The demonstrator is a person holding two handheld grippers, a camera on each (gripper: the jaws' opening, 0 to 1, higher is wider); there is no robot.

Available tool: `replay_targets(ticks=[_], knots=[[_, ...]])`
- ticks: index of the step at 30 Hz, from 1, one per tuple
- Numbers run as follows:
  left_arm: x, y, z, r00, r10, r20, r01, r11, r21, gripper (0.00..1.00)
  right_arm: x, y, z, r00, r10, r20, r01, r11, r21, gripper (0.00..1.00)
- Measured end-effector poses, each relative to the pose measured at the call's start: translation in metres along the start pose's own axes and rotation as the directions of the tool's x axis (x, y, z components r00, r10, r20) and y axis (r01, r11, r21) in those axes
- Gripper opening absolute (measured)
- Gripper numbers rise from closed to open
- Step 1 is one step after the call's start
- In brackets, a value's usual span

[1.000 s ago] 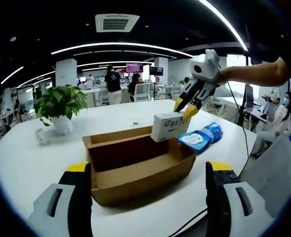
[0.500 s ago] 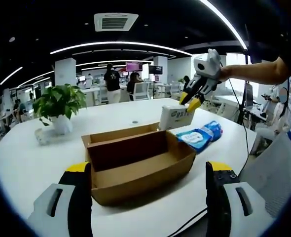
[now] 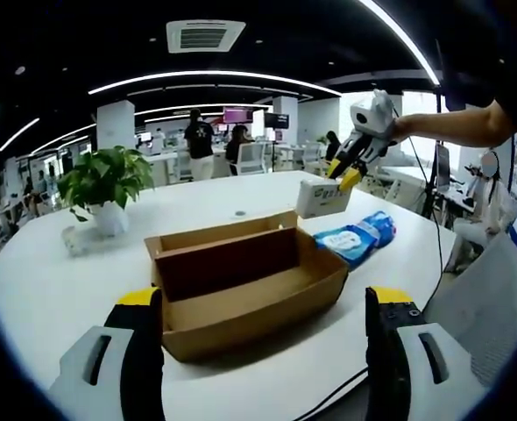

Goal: Operate the shoe box by opening the lid, removing the specified soft item, and placing it in the target area until the item is outside and the box remains undamaged.

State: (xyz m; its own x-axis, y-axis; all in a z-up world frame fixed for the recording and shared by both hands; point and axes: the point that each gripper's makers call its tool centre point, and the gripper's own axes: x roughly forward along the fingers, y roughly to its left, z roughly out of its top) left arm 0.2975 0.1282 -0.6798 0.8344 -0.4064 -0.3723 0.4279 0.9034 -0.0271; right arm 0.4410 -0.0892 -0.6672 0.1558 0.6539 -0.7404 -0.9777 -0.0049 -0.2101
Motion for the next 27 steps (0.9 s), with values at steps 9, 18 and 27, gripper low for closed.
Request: replay_targets(ticks=[9, 18, 27], knots=[[0.002, -0.004, -0.003, 1.0, -0.011, -0.021, 0.011, 1.0, 0.012, 1.0, -0.01, -0.012, -0.026, 0.999, -0.022, -0.033, 0.022, 1.0, 0.021, 0.13], [0.002, -0.004, -0.005, 1.0, -0.008, -0.027, 0.009, 1.0, 0.015, 1.0, -0.015, -0.019, -0.049, 0.997, -0.037, -0.067, 0.039, 0.999, 0.027, 0.13], [0.002, -0.002, -0.005, 1.0, -0.003, -0.029, 0.003, 1.0, 0.015, 1.0, -0.018, -0.024, -0.067, 0.994, -0.048, -0.095, 0.052, 0.998, 0.039, 0.13]])
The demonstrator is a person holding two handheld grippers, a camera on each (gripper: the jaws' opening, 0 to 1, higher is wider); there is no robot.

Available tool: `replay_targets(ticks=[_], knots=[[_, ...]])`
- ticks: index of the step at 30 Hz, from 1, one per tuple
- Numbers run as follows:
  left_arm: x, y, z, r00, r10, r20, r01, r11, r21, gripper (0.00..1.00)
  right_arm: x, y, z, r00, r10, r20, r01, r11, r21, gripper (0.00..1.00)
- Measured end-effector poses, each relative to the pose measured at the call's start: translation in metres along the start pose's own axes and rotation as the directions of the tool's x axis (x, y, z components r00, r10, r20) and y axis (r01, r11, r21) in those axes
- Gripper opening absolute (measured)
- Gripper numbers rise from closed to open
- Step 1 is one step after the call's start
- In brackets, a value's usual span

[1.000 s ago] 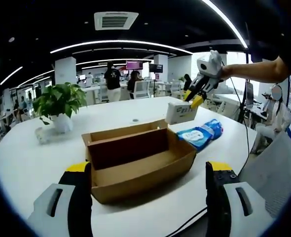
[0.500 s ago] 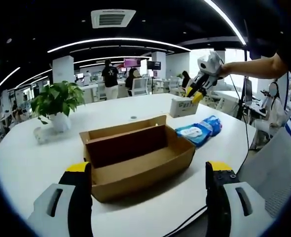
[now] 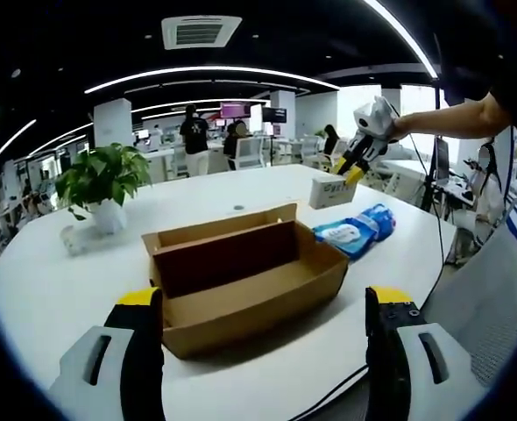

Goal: Operate the shoe box by opening the lid, removing the specified soft item, and placing it in the target area until the item is outside and the box remains undamaged.

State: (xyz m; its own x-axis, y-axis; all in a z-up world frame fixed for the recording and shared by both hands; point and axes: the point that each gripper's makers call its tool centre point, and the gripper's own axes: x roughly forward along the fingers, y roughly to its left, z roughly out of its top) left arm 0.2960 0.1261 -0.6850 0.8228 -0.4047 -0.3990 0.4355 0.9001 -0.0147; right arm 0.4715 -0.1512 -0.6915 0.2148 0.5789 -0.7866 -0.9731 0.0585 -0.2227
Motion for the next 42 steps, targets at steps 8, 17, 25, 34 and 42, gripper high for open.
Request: replay_targets(ticks=[8, 17, 25, 34, 42], knots=[[0.001, 0.001, -0.001, 1.0, 0.004, -0.002, -0.004, 1.0, -0.003, 1.0, 0.001, -0.004, -0.014, 1.0, -0.008, -0.02, 0.008, 1.0, 0.013, 0.13], [0.0, 0.004, -0.001, 1.0, 0.015, 0.0, -0.015, 1.0, -0.006, 0.99, 0.002, -0.011, -0.032, 0.999, -0.023, -0.045, 0.025, 0.999, 0.037, 0.13], [0.0, 0.005, -0.002, 1.0, 0.019, -0.004, -0.019, 1.0, -0.007, 0.99, 0.002, -0.018, -0.053, 0.996, -0.032, -0.086, 0.037, 0.998, 0.05, 0.13], [0.001, 0.008, -0.003, 1.0, 0.028, -0.011, -0.028, 1.0, -0.012, 0.99, 0.003, -0.025, -0.079, 0.99, -0.025, -0.137, 0.034, 0.997, 0.068, 0.13], [0.0, 0.009, -0.002, 0.999, 0.036, -0.012, -0.037, 0.999, -0.012, 0.99, 0.001, -0.028, -0.097, 0.984, -0.021, -0.177, 0.034, 0.997, 0.071, 0.13]])
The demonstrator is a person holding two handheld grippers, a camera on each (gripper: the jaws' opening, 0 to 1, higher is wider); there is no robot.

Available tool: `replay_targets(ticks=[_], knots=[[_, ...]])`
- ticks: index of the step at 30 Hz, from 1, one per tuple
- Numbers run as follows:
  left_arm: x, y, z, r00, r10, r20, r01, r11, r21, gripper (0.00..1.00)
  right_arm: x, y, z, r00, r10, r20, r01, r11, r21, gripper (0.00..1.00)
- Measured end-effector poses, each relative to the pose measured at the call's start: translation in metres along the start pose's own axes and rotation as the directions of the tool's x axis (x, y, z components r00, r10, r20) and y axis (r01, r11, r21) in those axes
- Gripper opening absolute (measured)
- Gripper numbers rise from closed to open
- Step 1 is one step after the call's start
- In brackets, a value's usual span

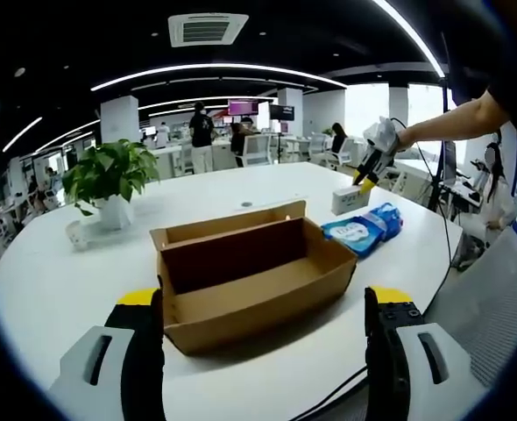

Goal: Operate the shoe box by opening the lid, removing the specified soft item, and placing it in the target area until the item is outside and the box remains undamaged.

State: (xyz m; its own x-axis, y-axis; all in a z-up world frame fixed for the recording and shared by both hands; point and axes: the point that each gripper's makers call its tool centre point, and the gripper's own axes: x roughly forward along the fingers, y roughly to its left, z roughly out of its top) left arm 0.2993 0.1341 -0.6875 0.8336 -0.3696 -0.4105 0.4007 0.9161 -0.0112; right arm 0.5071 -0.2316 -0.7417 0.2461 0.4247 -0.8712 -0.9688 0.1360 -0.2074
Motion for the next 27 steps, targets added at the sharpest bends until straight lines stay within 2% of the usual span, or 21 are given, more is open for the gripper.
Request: replay_targets(ticks=[4, 12, 21, 27], knots=[[0.0, 0.001, -0.001, 1.0, 0.003, -0.005, -0.003, 1.0, -0.001, 0.99, 0.002, -0.002, -0.016, 0.999, 0.005, -0.04, -0.006, 1.0, -0.005, 0.13], [0.0, 0.001, -0.003, 1.0, 0.004, -0.016, -0.004, 1.0, -0.001, 0.98, 0.0, -0.003, -0.031, 0.997, 0.007, -0.074, -0.008, 1.0, -0.014, 0.13], [0.0, 0.002, -0.005, 1.0, 0.005, -0.026, -0.005, 1.0, -0.001, 0.98, 0.0, -0.005, -0.058, 0.989, 0.012, -0.147, -0.016, 1.0, -0.026, 0.13], [0.001, 0.003, -0.006, 0.999, 0.008, -0.032, -0.008, 1.0, -0.001, 0.98, 0.001, -0.009, -0.07, 0.985, 0.012, -0.175, -0.017, 0.999, -0.028, 0.13]])
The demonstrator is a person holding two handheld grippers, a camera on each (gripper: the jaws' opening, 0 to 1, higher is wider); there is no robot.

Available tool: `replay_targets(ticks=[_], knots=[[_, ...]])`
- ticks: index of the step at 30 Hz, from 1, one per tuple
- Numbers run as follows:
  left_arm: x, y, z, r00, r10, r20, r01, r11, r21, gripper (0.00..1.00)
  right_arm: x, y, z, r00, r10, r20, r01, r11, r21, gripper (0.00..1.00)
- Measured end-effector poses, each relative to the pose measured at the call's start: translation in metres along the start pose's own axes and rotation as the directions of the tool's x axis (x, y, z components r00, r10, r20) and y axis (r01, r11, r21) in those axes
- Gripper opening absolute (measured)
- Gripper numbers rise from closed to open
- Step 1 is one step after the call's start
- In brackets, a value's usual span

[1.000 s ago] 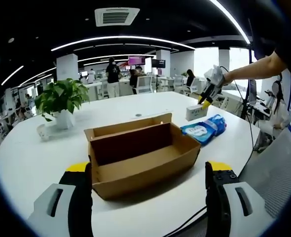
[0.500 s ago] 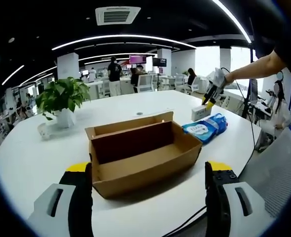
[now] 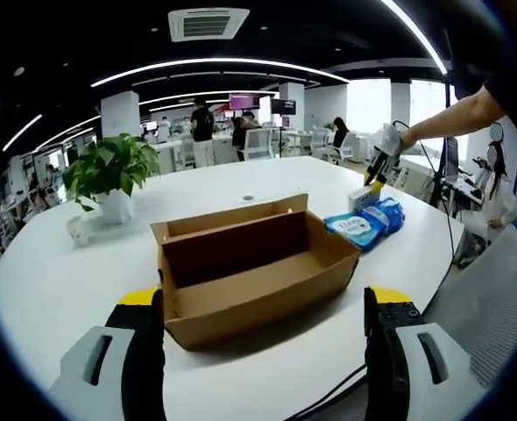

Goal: Operate the shoe box by opening the lid, removing the specified soft item, and placing it in the target area until the item is outside and the box remains undamaged.

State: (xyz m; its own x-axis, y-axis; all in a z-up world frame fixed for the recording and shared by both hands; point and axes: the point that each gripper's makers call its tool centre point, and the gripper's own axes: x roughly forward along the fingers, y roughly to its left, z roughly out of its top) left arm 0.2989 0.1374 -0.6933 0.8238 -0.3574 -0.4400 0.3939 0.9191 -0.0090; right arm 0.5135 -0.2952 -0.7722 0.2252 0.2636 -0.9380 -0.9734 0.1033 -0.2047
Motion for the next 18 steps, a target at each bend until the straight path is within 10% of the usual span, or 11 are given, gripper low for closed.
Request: replay_targets(ticks=[18], knots=[[0.001, -0.002, -0.004, 1.0, -0.001, -0.023, 0.002, 1.0, 0.02, 0.98, 0.011, -0.003, -0.04, 0.995, 0.0, -0.103, -0.004, 0.999, -0.039, 0.14]])
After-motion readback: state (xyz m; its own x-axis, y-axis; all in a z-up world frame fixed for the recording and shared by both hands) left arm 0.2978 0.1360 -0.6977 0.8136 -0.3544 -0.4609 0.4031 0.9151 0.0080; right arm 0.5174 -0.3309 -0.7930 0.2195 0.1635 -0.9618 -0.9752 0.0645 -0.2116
